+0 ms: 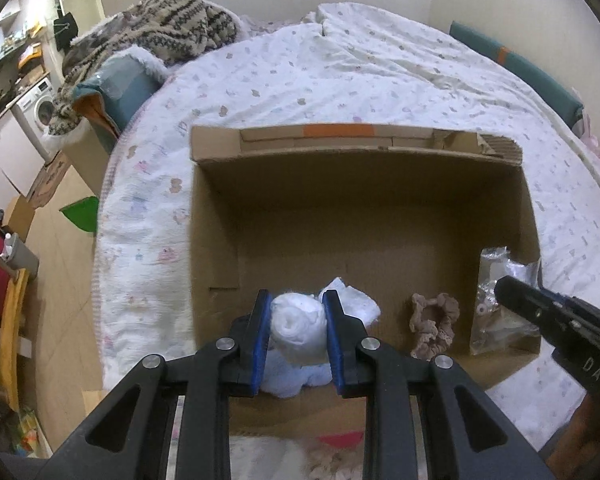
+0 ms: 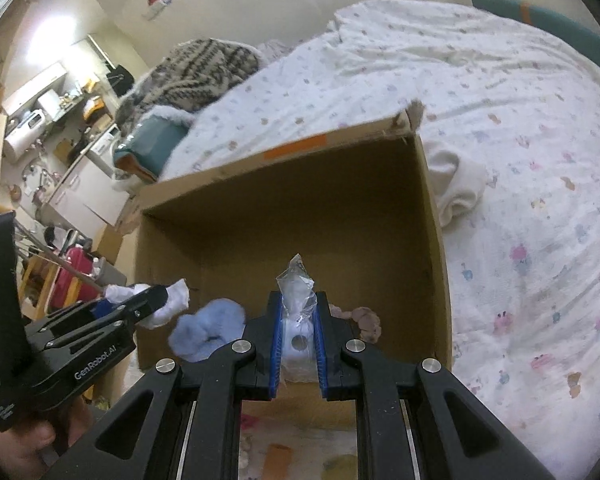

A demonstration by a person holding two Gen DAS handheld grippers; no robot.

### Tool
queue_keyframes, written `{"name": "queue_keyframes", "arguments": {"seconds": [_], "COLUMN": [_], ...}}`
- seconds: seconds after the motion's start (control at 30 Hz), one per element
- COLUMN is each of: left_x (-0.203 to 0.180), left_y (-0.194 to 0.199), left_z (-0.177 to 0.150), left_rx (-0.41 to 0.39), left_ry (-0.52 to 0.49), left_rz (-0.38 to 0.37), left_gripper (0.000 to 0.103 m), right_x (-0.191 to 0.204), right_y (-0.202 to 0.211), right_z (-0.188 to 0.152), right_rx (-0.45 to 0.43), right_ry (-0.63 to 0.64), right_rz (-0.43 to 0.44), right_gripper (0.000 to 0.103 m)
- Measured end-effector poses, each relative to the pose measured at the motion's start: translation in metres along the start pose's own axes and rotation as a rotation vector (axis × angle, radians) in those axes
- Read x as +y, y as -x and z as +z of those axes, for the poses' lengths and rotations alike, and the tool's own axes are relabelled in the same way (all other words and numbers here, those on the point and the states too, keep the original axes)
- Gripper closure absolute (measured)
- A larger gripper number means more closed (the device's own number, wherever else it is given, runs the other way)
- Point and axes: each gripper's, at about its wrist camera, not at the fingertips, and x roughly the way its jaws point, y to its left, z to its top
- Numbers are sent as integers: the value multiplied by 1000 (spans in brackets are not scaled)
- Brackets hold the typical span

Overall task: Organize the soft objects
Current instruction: 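Lower both held items into the box and open both tools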

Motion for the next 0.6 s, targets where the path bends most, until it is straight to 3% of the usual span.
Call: {"name": "queue_keyframes", "arguments": {"seconds": [0.37, 0.6], "left_x": [-16, -18], "left_y": [-35, -50], "left_z": [-6, -10], "left_rx": [42, 70], "left_ry": [-27, -18], "left_rz": [32, 47], "left_gripper": [79, 79], "right_x": [-10, -9], "right_y": [-23, -27], "right_z": [-10, -13], "right_rx": [91, 100], "right_ry": [-38, -32], "right_rz": [-35, -42], "right_gripper": [87, 87]}}
